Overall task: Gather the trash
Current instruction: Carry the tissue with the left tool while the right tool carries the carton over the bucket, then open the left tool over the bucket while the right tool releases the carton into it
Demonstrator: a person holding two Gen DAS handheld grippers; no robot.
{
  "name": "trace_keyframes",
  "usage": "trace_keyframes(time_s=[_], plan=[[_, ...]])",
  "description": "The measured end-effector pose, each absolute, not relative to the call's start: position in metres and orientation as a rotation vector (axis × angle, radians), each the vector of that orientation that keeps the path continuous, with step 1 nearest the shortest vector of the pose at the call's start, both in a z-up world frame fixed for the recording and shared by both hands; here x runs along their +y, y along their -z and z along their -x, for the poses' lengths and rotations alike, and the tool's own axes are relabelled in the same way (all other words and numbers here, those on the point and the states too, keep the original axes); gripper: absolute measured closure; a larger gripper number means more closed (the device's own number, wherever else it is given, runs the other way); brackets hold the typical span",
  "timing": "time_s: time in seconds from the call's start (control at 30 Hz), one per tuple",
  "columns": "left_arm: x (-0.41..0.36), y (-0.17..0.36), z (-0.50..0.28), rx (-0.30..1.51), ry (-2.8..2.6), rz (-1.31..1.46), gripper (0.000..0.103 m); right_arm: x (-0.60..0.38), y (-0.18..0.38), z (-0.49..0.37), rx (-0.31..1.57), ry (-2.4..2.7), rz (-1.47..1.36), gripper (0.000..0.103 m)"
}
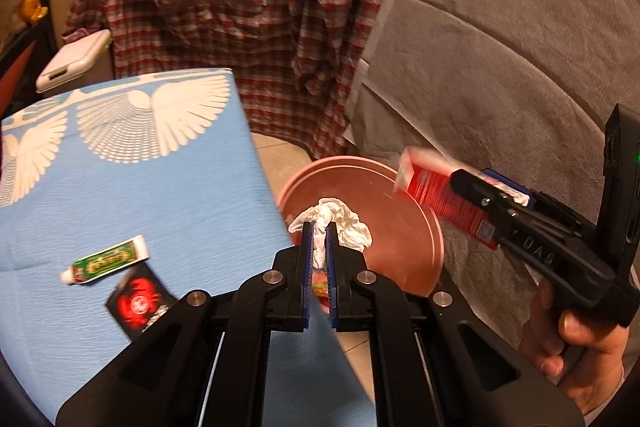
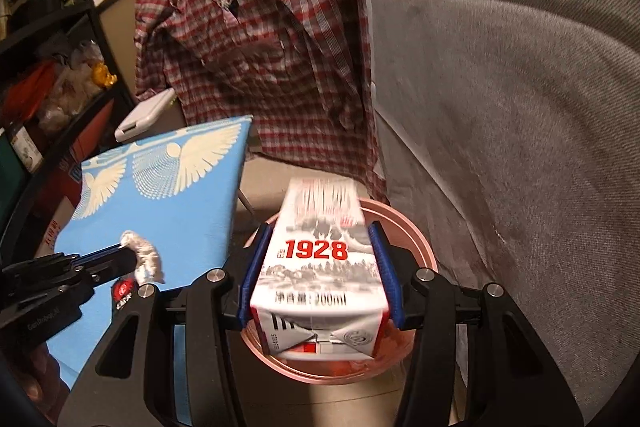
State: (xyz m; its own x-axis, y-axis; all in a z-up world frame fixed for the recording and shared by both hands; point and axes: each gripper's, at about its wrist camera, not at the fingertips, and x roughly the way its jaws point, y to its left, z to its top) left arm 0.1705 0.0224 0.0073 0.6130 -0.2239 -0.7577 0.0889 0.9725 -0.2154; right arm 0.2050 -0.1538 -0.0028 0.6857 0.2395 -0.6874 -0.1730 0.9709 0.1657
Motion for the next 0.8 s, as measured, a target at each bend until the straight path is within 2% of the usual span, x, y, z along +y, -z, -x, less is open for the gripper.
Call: trace_keyframes(time_s=[0.53,0.57,0.6,0.63,0.8], plan=[[-0.019,0.021,-0.204,0.965,0.233,0.148,0.095,-0.157,0.013,-0.22,0.78,-0.223,-0.122,0.054],[-0.02,0.023,-0.206,0.97,0.234,0.143,0.085,-0.157,0.015,-0.224,0.776,-0.219,-0.125,0.052],[-0.021,0.024,-0.207,0.971,0.229,0.137,0.067,-0.156,0.016,-0.227,0.778,-0.218,-0.13,0.047],[-0.02,0.023,-0.206,0.96,0.222,0.134,0.062,-0.157,0.018,-0.23,0.782,-0.221,-0.139,0.045],[-0.012,0.017,-0.203,0.95,0.227,0.155,0.061,-0.157,0.024,-0.233,0.796,-0.216,-0.151,0.045]])
